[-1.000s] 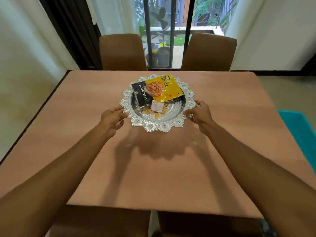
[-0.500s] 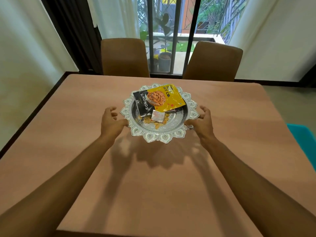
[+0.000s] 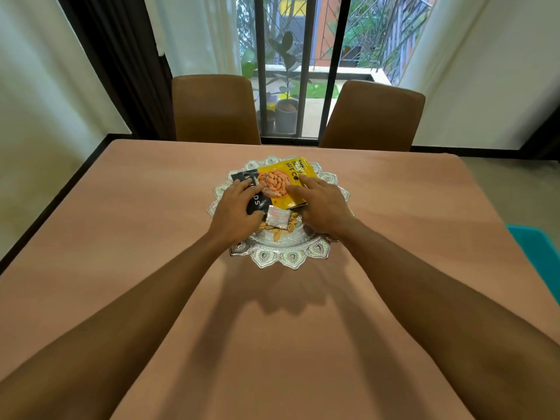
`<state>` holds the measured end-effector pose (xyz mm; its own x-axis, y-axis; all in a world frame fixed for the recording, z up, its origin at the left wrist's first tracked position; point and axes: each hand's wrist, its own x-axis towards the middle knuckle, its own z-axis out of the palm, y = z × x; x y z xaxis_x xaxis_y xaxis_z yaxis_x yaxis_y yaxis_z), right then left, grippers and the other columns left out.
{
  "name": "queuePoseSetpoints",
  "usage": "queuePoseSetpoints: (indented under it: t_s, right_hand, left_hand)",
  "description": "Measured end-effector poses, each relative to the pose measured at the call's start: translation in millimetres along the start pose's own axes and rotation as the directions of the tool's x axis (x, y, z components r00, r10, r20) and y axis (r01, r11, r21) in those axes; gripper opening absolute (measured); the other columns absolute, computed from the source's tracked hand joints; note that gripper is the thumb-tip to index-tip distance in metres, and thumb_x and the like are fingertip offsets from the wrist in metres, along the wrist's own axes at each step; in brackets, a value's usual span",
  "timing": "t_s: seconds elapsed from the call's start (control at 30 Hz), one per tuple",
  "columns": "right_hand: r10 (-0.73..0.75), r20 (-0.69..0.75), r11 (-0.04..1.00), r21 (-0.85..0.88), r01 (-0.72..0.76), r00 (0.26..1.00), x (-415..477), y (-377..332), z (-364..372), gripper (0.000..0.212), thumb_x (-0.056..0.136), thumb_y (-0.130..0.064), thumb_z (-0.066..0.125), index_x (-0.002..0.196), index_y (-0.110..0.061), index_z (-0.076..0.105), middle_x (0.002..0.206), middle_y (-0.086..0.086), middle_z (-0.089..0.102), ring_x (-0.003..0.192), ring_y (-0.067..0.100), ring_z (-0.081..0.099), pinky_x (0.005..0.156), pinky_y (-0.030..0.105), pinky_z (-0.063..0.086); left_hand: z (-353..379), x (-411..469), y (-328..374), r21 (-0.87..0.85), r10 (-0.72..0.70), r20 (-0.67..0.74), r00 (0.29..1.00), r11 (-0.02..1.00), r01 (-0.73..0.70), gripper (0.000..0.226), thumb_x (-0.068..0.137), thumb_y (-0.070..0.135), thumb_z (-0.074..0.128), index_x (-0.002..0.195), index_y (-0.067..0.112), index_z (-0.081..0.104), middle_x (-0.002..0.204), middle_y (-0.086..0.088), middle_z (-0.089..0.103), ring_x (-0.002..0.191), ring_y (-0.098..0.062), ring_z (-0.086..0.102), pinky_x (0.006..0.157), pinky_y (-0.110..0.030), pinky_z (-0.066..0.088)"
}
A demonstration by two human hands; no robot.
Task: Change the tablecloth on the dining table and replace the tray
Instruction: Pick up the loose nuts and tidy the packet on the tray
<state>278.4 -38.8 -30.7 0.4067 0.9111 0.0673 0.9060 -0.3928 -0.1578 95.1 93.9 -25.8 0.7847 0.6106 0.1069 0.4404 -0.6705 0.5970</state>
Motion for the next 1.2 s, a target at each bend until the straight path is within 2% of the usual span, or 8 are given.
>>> queuePoseSetpoints:
  t_s: [0.33, 0.43, 0.57, 0.73, 0.9, 1.0, 1.1, 1.2]
  right_hand:
    - [-0.055, -0.287, 0.998, -0.006, 0.056, 0.956, 6, -3, -12, 0.038, 0.091, -0.036, 0.054, 0.125, -0.029, 0.069, 0.123, 0.000, 0.072, 0.109, 0.033, 0.068, 0.083, 0.044, 0.044]
    - [-0.064, -0.322, 0.997, -0.056, 0.049, 0.944, 16, -5, -25, 0.028, 0.094, -0.026, 0.059, 0.121, -0.030, 0.069, 0.109, 0.000, 0.075, 0.095, 0.034, 0.068, 0.075, 0.040, 0.040]
    - [-0.163, -0.304, 0.985, -0.109, 0.135, 0.939, 26, -5, -42, 0.026, 0.095, -0.038, 0.063, 0.119, -0.028, 0.068, 0.106, 0.000, 0.075, 0.093, 0.032, 0.067, 0.074, 0.039, 0.038]
    - [-0.132, -0.329, 0.988, 0.028, 0.149, 0.935, 25, -2, -44, 0.025, 0.097, -0.026, 0.058, 0.119, -0.025, 0.070, 0.095, 0.005, 0.076, 0.086, 0.033, 0.066, 0.068, 0.036, 0.035]
    - [0.160, -0.449, 0.951, 0.309, -0.015, 0.879, 6, -6, -22, 0.032, 0.081, -0.023, 0.072, 0.111, -0.020, 0.064, 0.105, 0.004, 0.064, 0.091, 0.024, 0.056, 0.067, 0.035, 0.044]
    - [0.365, -0.451, 0.880, 0.452, -0.145, 0.815, -14, -18, -5, 0.025, 0.080, -0.030, 0.077, 0.087, -0.022, 0.055, 0.091, -0.003, 0.053, 0.080, 0.015, 0.046, 0.057, 0.027, 0.036]
    - [0.375, -0.400, 0.858, 0.491, -0.150, 0.836, -29, -34, 9, 0.024, 0.086, -0.034, 0.072, 0.073, -0.020, 0.058, 0.074, -0.007, 0.058, 0.067, 0.012, 0.052, 0.056, 0.031, 0.040]
    - [0.292, -0.279, 0.869, 0.476, -0.133, 0.915, -30, -43, 8, 0.016, 0.088, -0.035, 0.070, 0.089, -0.020, 0.075, 0.089, -0.003, 0.070, 0.081, 0.018, 0.064, 0.069, 0.032, 0.049]
  left_hand:
    - [2, 12, -4, 0.029, 0.049, -0.088, 0.995, 0.998, -0.047, 0.079, 0.071, 0.054, 0.054, 0.145, 0.029, 0.048, 0.150, -0.003, 0.045, 0.139, -0.028, 0.035, 0.111, -0.051, 0.034]
    - [-6, 21, 3, 0.138, 0.067, -0.118, 0.991, 0.989, -0.050, 0.077, 0.070, 0.054, 0.060, 0.143, 0.030, 0.049, 0.147, -0.001, 0.047, 0.138, -0.028, 0.036, 0.105, -0.052, 0.034]
    - [-12, 39, 14, 0.386, 0.169, -0.103, 0.980, 0.915, -0.117, 0.068, 0.075, 0.044, 0.067, 0.140, 0.032, 0.051, 0.139, 0.003, 0.054, 0.130, -0.026, 0.045, 0.100, -0.048, 0.035]
    - [-13, 50, 18, 0.586, 0.233, -0.024, 0.972, 0.791, -0.176, 0.051, 0.088, 0.053, 0.059, 0.134, 0.033, 0.054, 0.126, 0.000, 0.063, 0.105, -0.033, 0.059, 0.080, -0.041, 0.042]
    - [-6, 45, 4, 0.396, 0.209, -0.090, 0.974, 0.904, -0.158, 0.044, 0.094, 0.040, 0.059, 0.138, 0.035, 0.057, 0.138, 0.003, 0.059, 0.114, -0.032, 0.052, 0.079, -0.042, 0.045]
    - [3, 44, -3, 0.329, 0.183, -0.123, 0.975, 0.935, -0.134, 0.040, 0.095, 0.031, 0.061, 0.134, 0.036, 0.060, 0.139, 0.005, 0.059, 0.116, -0.029, 0.047, 0.077, -0.040, 0.046]
    - [5, 46, -1, 0.296, 0.155, -0.134, 0.979, 0.949, -0.110, 0.040, 0.095, 0.028, 0.061, 0.134, 0.036, 0.061, 0.140, 0.005, 0.058, 0.117, -0.029, 0.044, 0.079, -0.042, 0.049]
    - [1, 49, -1, 0.284, 0.150, -0.092, 0.984, 0.951, -0.118, 0.043, 0.095, 0.028, 0.062, 0.136, 0.038, 0.058, 0.143, 0.007, 0.055, 0.117, -0.026, 0.042, 0.080, -0.040, 0.048]
